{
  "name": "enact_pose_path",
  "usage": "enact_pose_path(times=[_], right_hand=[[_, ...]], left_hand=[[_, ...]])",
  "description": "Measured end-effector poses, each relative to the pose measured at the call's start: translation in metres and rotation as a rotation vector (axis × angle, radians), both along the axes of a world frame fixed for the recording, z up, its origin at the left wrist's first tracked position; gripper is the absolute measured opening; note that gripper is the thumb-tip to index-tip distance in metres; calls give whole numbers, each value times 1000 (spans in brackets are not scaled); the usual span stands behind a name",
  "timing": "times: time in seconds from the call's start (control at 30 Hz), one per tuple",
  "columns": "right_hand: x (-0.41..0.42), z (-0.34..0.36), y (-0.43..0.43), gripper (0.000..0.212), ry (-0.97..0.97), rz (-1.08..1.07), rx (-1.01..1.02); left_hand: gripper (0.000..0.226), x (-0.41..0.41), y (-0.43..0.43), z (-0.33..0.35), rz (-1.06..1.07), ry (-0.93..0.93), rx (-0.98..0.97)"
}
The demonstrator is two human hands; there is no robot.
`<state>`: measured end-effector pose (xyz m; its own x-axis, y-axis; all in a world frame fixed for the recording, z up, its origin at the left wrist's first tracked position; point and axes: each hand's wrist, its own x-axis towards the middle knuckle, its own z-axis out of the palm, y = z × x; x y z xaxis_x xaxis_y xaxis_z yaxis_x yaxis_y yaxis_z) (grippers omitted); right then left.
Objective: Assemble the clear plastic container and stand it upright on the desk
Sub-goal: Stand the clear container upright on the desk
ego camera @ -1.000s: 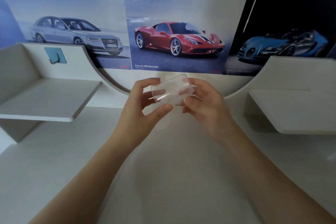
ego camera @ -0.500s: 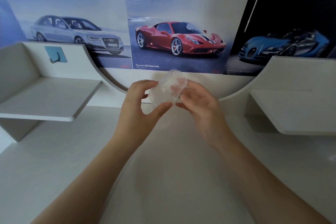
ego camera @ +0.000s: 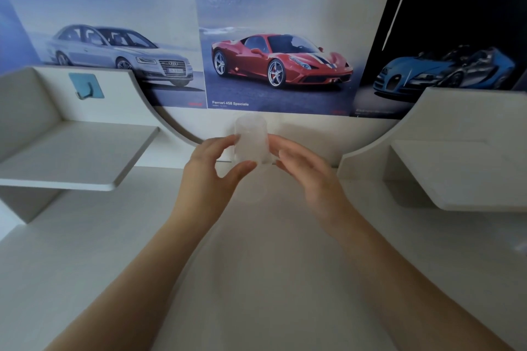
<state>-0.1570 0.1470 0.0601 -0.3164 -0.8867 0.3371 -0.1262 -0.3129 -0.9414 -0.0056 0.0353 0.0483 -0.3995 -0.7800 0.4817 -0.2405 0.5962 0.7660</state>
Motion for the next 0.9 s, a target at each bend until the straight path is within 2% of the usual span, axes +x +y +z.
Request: enact_pose_path(times=[0.27,0.73,0.9], right_hand=[[2,-6,-1,28,22,-73,70],[-6,-27,-8,31,42,-143,255],[-7,-31,-9,28,52,-180,274]], left_hand=[[48,0,-4,-5,-66,-16,6],[83,-1,-11,-26,-111,-182,65],[79,-2,-14,-30,-120,-233,61]])
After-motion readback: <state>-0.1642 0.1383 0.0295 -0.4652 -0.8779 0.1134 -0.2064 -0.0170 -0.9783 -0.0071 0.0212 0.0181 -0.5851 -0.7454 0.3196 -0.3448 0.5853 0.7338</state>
